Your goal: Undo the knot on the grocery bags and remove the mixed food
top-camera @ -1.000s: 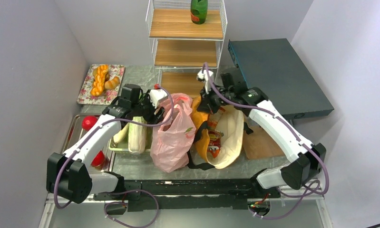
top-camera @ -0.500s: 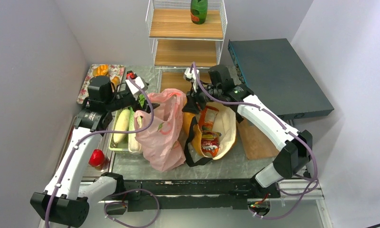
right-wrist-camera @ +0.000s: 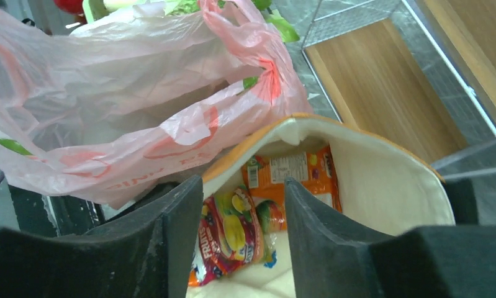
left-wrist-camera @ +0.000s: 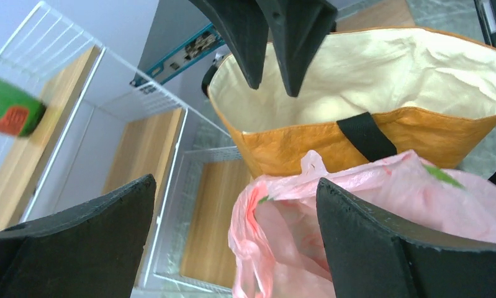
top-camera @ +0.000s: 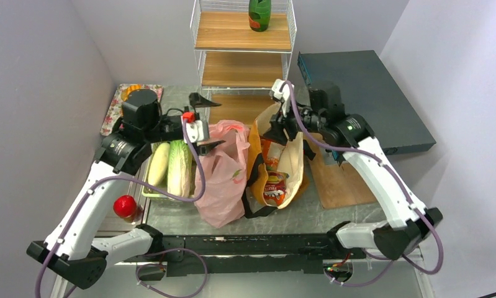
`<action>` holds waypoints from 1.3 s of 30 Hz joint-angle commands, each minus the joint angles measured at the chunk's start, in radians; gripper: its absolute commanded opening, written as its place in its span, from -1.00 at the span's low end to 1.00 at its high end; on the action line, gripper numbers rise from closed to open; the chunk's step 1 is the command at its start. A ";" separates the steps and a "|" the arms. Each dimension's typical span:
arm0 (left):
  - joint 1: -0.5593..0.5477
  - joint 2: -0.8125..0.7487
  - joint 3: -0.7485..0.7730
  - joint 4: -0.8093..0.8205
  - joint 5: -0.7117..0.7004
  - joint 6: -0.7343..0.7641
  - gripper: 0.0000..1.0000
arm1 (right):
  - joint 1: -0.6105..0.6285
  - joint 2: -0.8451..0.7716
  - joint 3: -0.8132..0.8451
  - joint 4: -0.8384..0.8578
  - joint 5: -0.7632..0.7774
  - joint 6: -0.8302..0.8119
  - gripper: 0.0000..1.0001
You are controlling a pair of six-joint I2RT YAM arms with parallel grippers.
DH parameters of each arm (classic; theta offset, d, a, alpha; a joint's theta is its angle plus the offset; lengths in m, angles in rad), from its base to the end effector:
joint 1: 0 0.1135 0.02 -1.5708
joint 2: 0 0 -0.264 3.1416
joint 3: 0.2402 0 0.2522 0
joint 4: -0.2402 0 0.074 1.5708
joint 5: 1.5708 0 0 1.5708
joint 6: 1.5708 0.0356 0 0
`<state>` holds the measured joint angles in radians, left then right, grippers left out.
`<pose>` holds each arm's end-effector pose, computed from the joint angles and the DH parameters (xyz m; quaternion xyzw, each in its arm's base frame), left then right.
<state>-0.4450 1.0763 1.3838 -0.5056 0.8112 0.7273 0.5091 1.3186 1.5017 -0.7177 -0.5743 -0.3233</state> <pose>0.1754 -0.1122 0.4578 0.6015 0.4538 -0.2203 0.6194 0.2294 0.1502 0.4198 -0.4651 0.7054 0.2890 0.4501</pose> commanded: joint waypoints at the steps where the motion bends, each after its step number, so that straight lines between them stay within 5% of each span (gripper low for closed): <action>1: -0.131 0.046 0.034 -0.075 -0.032 0.262 0.99 | 0.008 -0.068 -0.045 -0.071 0.130 -0.007 -0.01; 4: -0.286 0.119 0.098 -0.225 -0.135 0.528 0.99 | 0.008 -0.068 -0.058 -0.107 0.134 0.011 -0.30; 9: -0.387 0.306 0.316 -0.457 -0.114 0.696 0.92 | 0.009 -0.042 -0.132 -0.090 0.143 0.037 -0.74; 12: -0.438 0.371 0.380 -0.511 -0.108 0.743 0.68 | 0.008 -0.001 -0.146 -0.070 0.143 0.046 -0.93; 17: -0.480 0.404 0.309 -0.539 -0.147 0.819 0.14 | 0.000 0.000 -0.130 -0.030 0.076 0.113 -1.00; 19: -0.480 0.406 0.273 -0.545 -0.189 0.846 0.08 | -0.010 -0.020 -0.148 -0.023 0.068 0.115 -1.00; 23: -0.480 0.411 0.202 -0.474 -0.252 0.860 0.12 | -0.013 -0.069 -0.212 0.008 0.071 0.090 -1.00; 29: -0.490 0.518 0.299 -0.495 -0.320 0.865 0.73 | -0.014 -0.042 -0.189 -0.068 0.073 0.039 -0.92; 31: -0.494 0.548 0.307 -0.509 -0.376 0.879 0.72 | -0.014 -0.042 -0.189 -0.087 0.077 0.013 -0.79; 32: -0.495 0.560 0.313 -0.554 -0.410 0.890 0.56 | -0.014 -0.044 -0.189 -0.100 0.077 -0.012 -0.71; 35: -0.475 0.554 0.312 -0.672 -0.461 0.889 -0.39 | -0.014 -0.053 -0.200 -0.156 0.102 -0.085 -0.37; 39: -0.438 0.341 0.060 -0.622 -0.405 0.943 -0.98 | -0.014 -0.101 -0.252 -0.240 0.121 -0.215 -0.02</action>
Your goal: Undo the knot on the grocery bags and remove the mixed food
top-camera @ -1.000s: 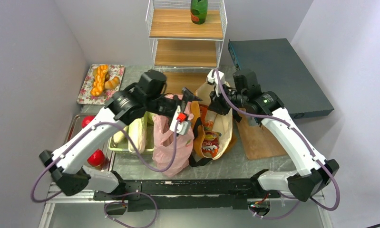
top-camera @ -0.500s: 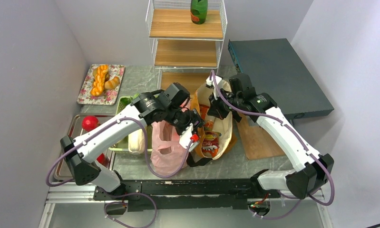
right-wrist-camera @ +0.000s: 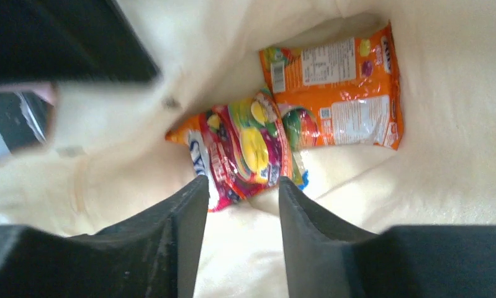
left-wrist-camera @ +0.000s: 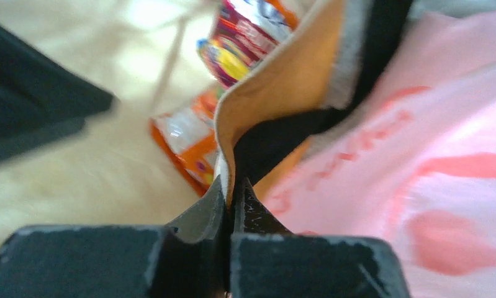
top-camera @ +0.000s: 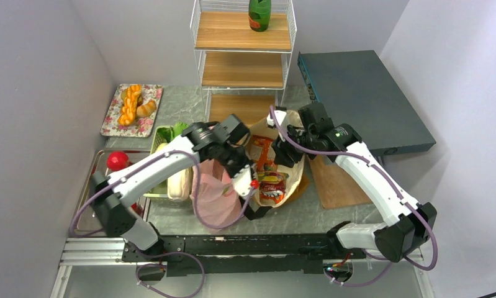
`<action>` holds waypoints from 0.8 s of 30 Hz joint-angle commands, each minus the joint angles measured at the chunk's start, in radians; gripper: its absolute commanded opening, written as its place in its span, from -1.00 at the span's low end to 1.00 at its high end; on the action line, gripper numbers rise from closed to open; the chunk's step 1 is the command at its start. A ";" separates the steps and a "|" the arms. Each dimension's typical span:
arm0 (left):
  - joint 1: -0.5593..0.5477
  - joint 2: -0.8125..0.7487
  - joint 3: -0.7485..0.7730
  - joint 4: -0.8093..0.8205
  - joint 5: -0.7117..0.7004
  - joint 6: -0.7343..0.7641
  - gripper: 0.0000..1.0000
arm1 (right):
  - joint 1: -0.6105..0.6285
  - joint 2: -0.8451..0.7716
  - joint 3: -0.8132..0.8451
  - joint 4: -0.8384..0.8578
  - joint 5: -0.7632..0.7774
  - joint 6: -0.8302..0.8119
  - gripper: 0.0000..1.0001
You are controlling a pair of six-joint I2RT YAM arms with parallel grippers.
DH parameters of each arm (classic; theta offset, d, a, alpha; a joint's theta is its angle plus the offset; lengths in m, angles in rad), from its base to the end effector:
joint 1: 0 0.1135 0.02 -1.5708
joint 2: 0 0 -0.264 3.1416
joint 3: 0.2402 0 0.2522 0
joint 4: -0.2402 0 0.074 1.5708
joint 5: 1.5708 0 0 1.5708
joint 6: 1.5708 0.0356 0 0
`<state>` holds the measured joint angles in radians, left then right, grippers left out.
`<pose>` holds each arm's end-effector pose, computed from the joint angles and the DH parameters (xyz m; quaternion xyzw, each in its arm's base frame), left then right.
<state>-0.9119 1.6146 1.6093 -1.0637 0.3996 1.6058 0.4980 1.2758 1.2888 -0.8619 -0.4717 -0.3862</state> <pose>0.1900 -0.2680 0.3423 0.9187 0.2445 -0.0981 0.2942 0.2183 0.1371 0.3499 -0.4638 0.7869 0.2375 0.3306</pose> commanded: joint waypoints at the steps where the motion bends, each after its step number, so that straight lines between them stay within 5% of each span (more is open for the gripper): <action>1: 0.030 -0.245 -0.230 -0.042 -0.010 0.079 -1.00 | -0.003 -0.072 -0.056 -0.113 0.020 -0.188 0.05; 9: 0.014 -0.414 -0.416 0.053 0.020 0.056 -1.00 | 0.098 -0.036 -0.091 -0.156 0.035 -0.366 0.28; 20: -0.013 -0.449 -0.516 0.220 0.032 0.031 -1.00 | 0.190 -0.002 -0.346 0.337 0.096 -0.466 0.09; 24: -0.013 -0.451 -0.514 0.210 0.034 0.026 -1.00 | 0.193 0.087 -0.342 0.277 0.077 -0.567 0.11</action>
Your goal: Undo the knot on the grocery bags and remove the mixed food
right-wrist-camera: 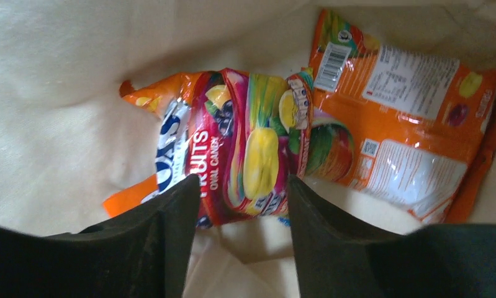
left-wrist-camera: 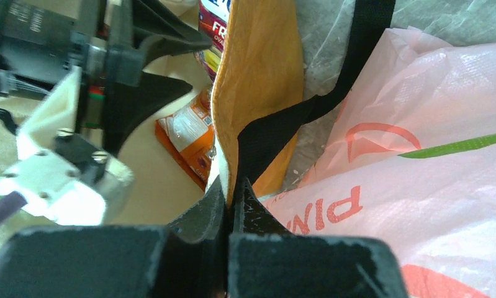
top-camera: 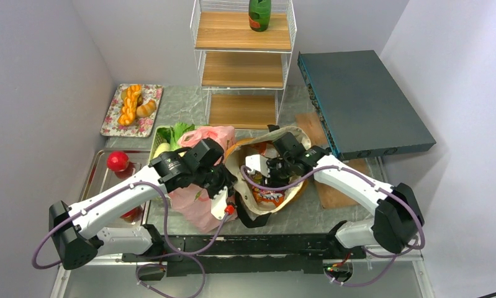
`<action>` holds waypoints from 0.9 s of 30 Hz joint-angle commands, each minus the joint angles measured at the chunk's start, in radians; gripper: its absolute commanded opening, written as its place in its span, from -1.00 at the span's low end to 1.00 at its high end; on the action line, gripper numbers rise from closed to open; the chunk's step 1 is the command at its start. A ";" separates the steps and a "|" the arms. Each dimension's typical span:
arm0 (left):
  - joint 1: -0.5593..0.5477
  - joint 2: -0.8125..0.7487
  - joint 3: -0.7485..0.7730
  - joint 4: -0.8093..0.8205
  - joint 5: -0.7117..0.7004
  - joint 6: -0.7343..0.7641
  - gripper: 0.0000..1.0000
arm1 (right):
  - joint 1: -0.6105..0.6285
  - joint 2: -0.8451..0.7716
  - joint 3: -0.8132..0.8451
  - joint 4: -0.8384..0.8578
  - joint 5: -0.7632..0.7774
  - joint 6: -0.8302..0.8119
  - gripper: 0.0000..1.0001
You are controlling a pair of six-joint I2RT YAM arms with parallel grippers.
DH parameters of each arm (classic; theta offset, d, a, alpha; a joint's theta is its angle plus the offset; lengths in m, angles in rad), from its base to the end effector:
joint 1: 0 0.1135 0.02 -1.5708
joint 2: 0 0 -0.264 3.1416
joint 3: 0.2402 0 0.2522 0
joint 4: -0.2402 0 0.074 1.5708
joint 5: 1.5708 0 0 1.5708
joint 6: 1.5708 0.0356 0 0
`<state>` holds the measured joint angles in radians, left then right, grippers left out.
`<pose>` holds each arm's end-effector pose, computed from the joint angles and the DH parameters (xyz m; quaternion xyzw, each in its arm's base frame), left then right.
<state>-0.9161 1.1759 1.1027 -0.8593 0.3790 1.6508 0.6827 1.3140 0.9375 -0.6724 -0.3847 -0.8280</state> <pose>0.1302 -0.1912 0.3131 0.9110 0.2076 -0.0563 0.3518 0.1903 0.1720 0.2418 -0.6860 0.6566 0.1658 0.2660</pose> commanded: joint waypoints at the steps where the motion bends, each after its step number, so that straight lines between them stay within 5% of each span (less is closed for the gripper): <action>1: -0.009 -0.015 -0.012 0.008 0.052 -0.019 -1.00 | 0.007 0.062 0.000 0.057 -0.019 -0.153 0.18; 4: -0.009 -0.025 -0.033 0.033 0.043 -0.018 -1.00 | 0.008 0.097 -0.054 0.038 -0.004 -0.187 0.47; 8: -0.009 -0.025 -0.034 0.036 0.044 -0.030 -1.00 | 0.009 0.179 -0.072 0.063 0.026 -0.181 0.49; 12: -0.005 -0.028 -0.042 0.031 0.042 -0.026 -1.00 | 0.009 0.247 -0.047 0.064 0.035 -0.167 0.06; 16: 0.001 -0.028 -0.041 0.034 0.040 -0.034 -1.00 | 0.001 0.213 0.004 0.025 0.002 -0.119 -0.90; 17: 0.002 -0.031 -0.041 0.036 0.038 -0.040 -1.00 | -0.009 0.181 0.029 -0.002 -0.019 -0.098 -1.00; 27: 0.010 -0.035 -0.057 0.075 0.031 -0.103 -1.00 | -0.083 -0.111 0.285 -0.134 -0.170 0.104 -1.00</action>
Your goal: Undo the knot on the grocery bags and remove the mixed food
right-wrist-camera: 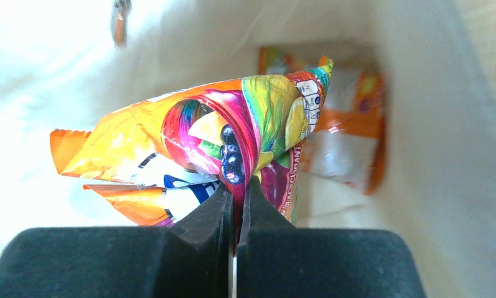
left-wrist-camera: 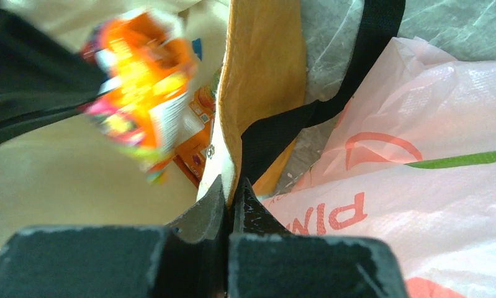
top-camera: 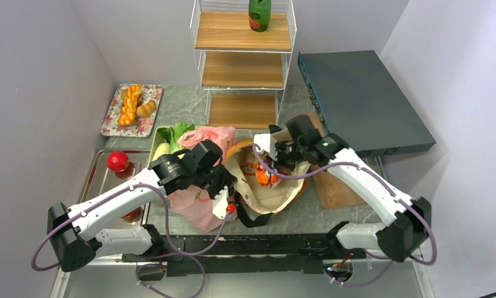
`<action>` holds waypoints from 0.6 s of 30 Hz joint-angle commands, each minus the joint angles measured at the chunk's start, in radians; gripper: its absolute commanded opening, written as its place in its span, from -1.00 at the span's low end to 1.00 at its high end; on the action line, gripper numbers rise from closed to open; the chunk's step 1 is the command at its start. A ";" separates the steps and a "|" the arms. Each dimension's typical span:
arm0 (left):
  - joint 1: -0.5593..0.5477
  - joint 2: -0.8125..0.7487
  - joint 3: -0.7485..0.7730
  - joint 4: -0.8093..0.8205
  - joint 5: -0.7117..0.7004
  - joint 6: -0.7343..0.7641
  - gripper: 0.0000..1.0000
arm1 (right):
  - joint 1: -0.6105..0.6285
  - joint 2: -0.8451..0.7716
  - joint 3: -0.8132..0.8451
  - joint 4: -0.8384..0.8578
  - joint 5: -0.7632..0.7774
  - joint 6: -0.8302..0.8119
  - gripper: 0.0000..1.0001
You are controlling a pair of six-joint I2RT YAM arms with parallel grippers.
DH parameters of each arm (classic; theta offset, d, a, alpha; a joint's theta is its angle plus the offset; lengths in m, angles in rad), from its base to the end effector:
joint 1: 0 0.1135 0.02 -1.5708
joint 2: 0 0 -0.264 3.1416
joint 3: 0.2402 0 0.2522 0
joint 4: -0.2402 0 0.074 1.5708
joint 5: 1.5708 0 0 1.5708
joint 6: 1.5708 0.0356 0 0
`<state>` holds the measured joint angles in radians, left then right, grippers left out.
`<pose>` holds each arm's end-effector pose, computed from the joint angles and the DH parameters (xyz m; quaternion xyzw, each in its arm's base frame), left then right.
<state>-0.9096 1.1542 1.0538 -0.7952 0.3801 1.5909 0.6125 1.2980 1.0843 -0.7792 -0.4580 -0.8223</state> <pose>0.1307 -0.1895 0.3065 0.8991 0.2326 -0.0593 0.3661 0.2027 0.1617 0.2857 -0.6625 0.6609 0.1873 0.2988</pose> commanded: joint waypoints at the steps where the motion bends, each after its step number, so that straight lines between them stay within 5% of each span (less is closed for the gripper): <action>1: 0.006 -0.012 -0.008 0.013 0.029 -0.048 -1.00 | -0.019 -0.106 0.169 -0.027 -0.103 0.121 -1.00; 12: 0.008 -0.018 0.017 0.027 0.023 -0.168 -0.94 | -0.093 -0.071 0.531 0.191 -0.106 0.460 -1.00; 18: 0.074 -0.121 0.108 0.136 0.126 -0.403 0.96 | -0.137 0.015 0.648 0.183 -0.234 0.572 -1.00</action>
<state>-0.8753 1.1324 1.0676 -0.7597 0.4118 1.3781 0.4931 1.2907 1.6871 -0.6746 -0.5941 -0.3706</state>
